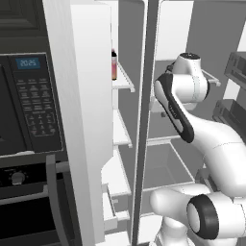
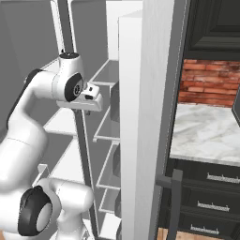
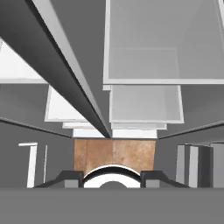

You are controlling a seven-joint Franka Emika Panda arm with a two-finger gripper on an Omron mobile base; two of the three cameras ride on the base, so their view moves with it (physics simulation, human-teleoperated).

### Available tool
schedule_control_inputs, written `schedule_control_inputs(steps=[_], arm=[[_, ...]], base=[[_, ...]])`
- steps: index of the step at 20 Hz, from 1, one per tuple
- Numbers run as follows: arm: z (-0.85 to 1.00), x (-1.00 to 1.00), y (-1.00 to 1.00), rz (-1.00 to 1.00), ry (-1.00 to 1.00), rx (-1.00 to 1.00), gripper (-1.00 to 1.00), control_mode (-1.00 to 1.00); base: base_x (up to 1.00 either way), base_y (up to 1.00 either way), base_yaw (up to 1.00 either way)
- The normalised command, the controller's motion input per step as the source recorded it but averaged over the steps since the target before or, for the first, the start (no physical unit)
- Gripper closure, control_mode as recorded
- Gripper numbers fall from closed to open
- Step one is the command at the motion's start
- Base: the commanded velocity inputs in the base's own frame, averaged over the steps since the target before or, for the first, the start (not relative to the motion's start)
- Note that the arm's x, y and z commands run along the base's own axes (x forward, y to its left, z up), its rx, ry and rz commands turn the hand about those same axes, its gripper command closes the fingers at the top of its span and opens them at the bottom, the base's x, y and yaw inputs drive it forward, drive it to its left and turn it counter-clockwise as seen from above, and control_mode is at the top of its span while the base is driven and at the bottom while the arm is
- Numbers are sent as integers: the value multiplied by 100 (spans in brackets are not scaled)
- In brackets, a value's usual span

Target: There's a fish in the fridge that needs to be moved to the freezer for freezing. Pick up the fish from the fridge, place it on any shelf in the freezer, and close the fridge and freezer doors when done.

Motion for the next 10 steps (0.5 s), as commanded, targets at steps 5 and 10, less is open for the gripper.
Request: schedule_control_inputs(steps=[5, 10], arm=[[0, -45, 0, 0, -5, 0, -100, -100], [23, -20, 0, 0, -2, -2, -100, -100]], base=[[0, 0, 0], [0, 0, 0]])
